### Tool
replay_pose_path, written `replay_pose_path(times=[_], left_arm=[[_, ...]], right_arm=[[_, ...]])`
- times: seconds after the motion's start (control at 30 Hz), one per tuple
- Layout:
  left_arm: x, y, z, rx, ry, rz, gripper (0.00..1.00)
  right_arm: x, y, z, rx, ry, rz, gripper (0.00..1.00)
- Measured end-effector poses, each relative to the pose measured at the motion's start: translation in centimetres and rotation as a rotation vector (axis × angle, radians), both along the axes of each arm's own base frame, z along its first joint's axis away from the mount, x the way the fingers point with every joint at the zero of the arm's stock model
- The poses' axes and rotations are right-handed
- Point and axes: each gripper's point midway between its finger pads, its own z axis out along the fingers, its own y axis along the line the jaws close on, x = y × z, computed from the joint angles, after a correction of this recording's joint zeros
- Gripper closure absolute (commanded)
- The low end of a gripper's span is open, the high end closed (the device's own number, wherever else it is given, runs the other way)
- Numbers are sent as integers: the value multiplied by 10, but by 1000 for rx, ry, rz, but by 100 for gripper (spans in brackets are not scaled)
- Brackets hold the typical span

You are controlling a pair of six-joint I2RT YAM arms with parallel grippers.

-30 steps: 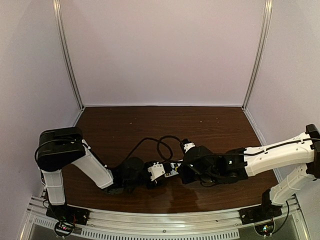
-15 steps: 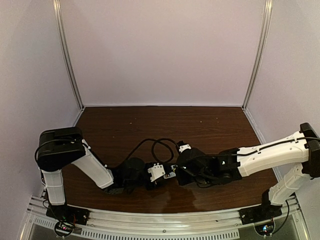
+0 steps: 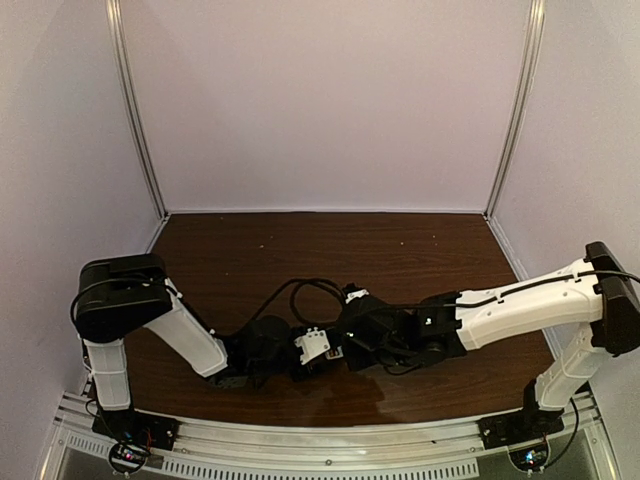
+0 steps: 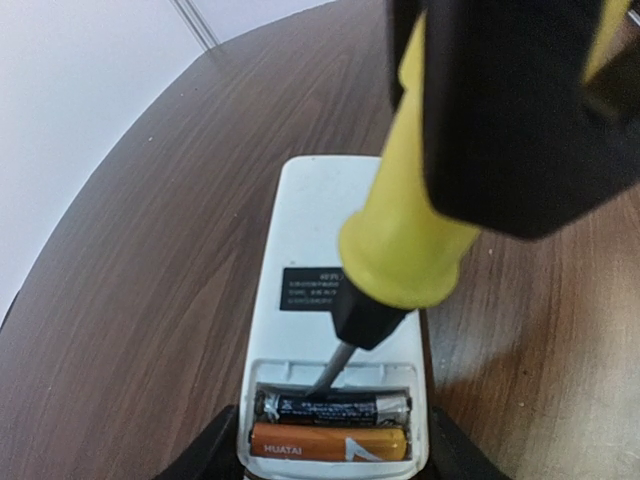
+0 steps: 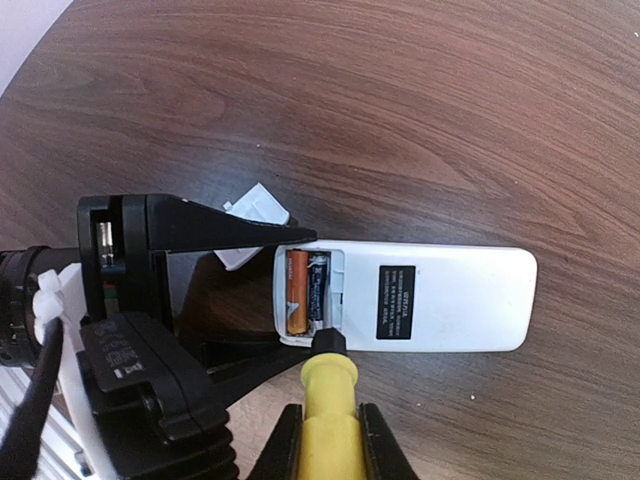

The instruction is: Unload the batteries from the remote control

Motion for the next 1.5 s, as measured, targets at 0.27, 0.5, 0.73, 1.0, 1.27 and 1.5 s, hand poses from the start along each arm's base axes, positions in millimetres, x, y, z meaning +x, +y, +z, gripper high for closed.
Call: replay_pose_path(times=[0.27, 0.5, 0.73, 1.0, 1.27, 1.5], left_arm=[[0, 0, -1, 1, 8, 2, 100], [0, -1, -2, 0, 8, 1, 100], [0, -2, -2, -1, 8, -1, 100], [-2, -4, -2, -5, 14, -17, 100], [-3, -4, -1, -7, 16, -22, 100], [-3, -4, -2, -6, 16, -22, 100]], right_arm=[[0, 1, -1, -14, 6, -2, 100], [2, -1, -1, -11, 7, -2, 100], [2, -5, -2, 18, 17, 4, 100], [0, -11, -3, 77, 44, 15, 100], [2, -15, -4, 128, 68, 21, 100], [4, -19, -6, 186, 97, 28, 100]])
